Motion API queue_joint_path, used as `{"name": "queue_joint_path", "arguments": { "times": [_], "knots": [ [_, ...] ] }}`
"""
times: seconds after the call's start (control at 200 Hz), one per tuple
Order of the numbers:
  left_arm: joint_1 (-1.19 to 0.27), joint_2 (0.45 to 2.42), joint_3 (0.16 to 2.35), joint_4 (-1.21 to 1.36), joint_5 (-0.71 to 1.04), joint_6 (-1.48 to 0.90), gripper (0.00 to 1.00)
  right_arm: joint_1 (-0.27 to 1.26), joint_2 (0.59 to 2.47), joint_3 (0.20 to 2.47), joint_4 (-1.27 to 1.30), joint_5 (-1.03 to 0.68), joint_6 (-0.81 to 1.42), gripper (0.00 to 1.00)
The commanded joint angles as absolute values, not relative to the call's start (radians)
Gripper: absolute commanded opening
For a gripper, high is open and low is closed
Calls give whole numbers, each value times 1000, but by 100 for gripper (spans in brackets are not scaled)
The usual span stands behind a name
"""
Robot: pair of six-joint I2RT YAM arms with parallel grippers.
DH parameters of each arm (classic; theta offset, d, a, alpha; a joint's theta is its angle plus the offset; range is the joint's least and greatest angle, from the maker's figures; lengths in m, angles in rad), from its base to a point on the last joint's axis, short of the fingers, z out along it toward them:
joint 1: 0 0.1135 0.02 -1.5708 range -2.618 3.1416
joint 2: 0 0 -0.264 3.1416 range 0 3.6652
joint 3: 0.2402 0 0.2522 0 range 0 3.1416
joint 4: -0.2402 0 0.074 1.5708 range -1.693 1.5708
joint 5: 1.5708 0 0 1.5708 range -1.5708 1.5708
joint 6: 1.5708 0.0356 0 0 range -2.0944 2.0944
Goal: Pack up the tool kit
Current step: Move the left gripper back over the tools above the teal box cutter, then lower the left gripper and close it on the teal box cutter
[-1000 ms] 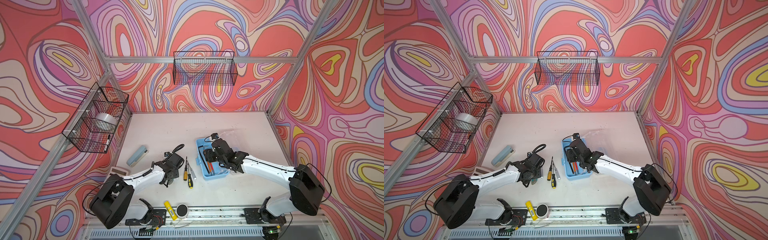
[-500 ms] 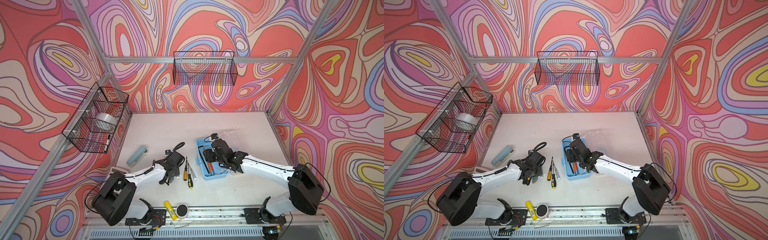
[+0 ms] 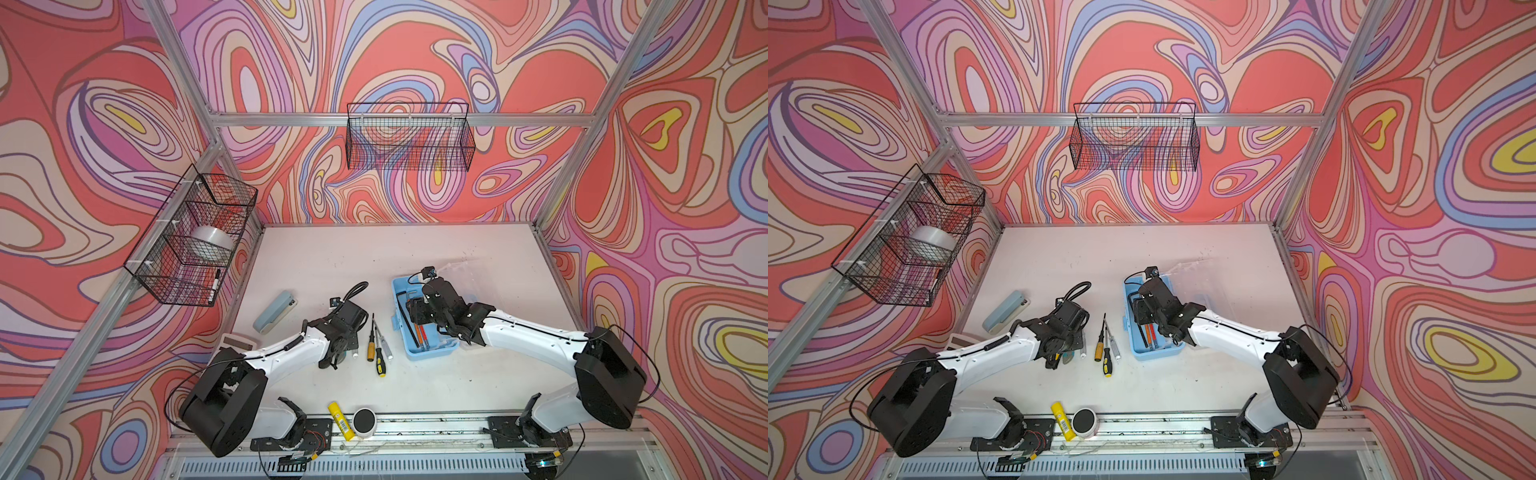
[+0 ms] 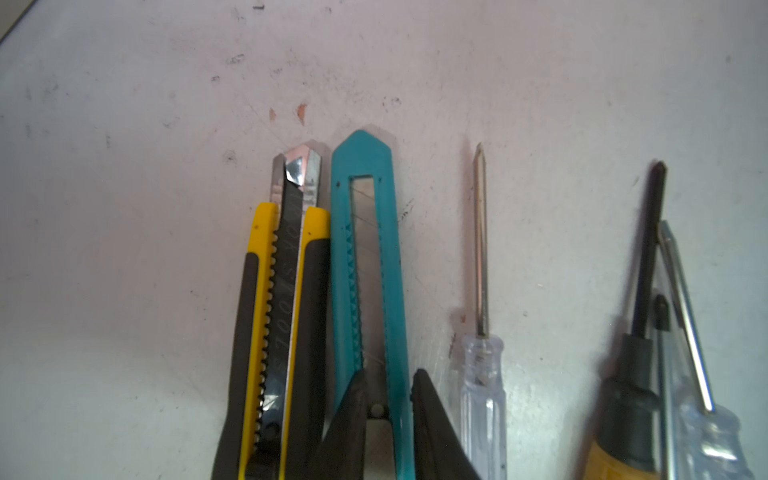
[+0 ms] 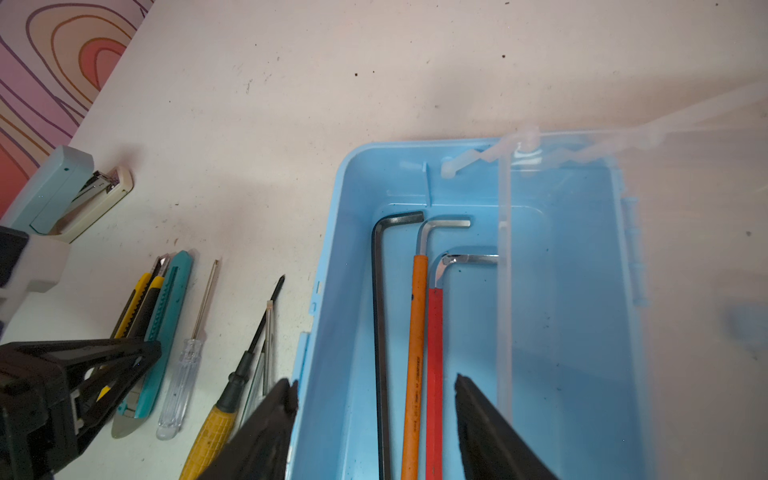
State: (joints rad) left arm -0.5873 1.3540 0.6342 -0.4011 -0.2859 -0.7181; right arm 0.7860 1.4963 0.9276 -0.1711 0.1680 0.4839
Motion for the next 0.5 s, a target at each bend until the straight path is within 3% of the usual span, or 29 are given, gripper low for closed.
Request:
{"name": "queue_joint_path", "arguments": {
  "times": [0.0,0.491],
  "knots": [
    [-580,1363,657,-447,-329,-721,30,784,1507,913,-158,176,488,63],
    [-539,1421,660,-408,-297,-723,35,774,1526,915,-157,176,480,63]
  ]
}}
